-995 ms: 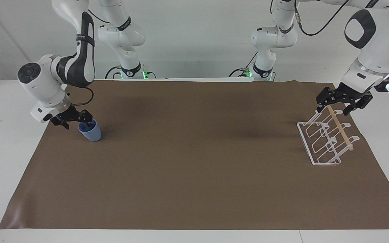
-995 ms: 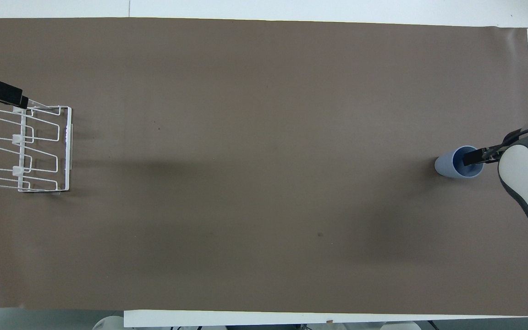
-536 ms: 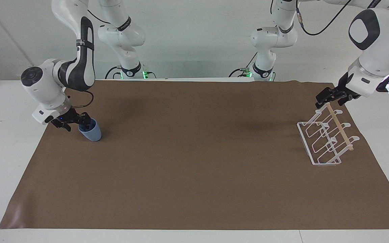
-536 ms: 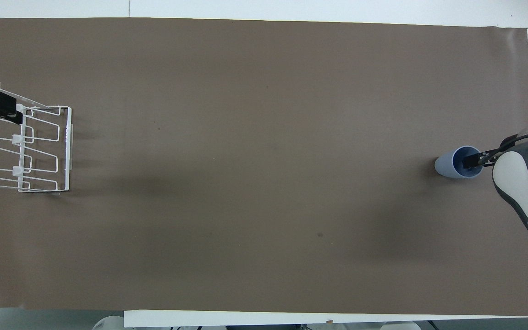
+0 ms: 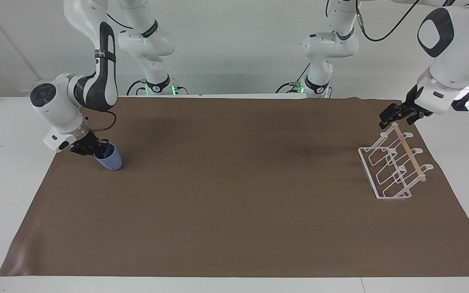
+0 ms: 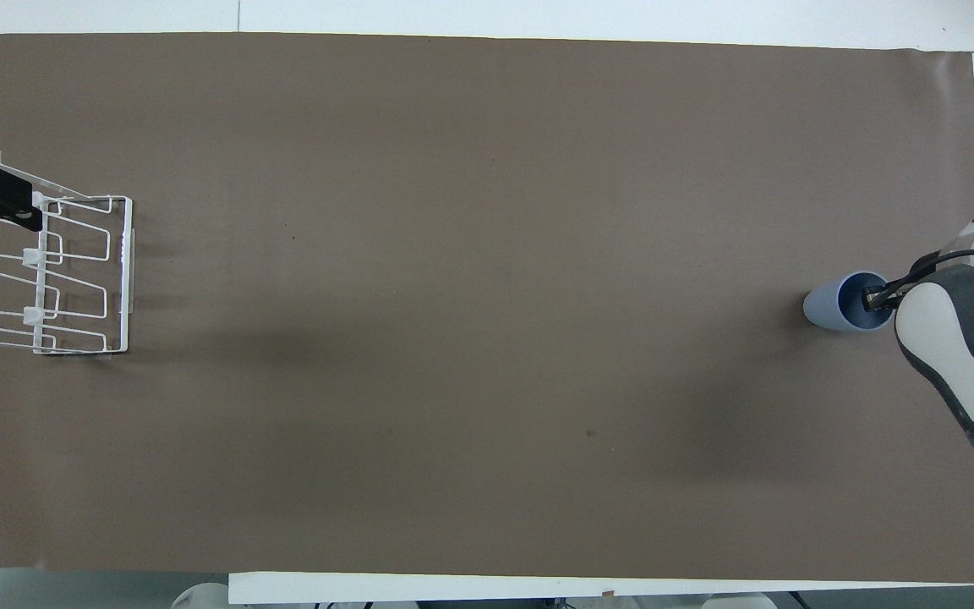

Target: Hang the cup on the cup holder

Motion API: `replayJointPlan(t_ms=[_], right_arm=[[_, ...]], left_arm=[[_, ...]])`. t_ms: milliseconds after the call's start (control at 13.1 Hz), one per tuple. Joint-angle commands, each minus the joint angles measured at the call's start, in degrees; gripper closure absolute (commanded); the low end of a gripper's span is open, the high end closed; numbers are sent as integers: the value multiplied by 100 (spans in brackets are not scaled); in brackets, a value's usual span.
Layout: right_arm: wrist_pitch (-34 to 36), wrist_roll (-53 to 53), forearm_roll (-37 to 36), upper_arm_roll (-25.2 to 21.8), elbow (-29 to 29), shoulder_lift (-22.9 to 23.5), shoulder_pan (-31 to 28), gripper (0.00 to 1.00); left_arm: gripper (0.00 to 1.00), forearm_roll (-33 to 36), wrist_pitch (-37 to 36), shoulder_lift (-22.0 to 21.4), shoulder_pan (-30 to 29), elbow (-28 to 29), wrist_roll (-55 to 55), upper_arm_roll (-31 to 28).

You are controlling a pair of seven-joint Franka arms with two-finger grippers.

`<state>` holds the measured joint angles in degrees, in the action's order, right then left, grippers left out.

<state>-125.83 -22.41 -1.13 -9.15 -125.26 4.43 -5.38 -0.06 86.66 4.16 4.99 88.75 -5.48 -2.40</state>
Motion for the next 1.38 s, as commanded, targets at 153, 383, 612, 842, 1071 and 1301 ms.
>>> replayJointPlan(t_ms=[153,383,612,842,1071,1301], right_arm=[[811,-176,87,45,509,-100,448,100],[2138,-97,1320,54,1309,-389,1143,100],[2580,848,3139,80,1390,-645,1539,100],[2538,1921,4100,80,1390,-751,2250,100],[1994,2783,4814,80,1355,-751,2936,100],[967,3723,5008,80,1250,-742,3665,100]], left_arm=[[0,103,-140,-196,46,134,-85,3],[0,103,-131,-223,169,187,-251,3],[0,-317,-62,-231,344,196,-2396,38],[0,-564,341,-327,879,458,-4745,38],[0,-1170,782,-267,1301,363,-6286,38],[0,-2081,879,-188,1540,152,-7754,38]])
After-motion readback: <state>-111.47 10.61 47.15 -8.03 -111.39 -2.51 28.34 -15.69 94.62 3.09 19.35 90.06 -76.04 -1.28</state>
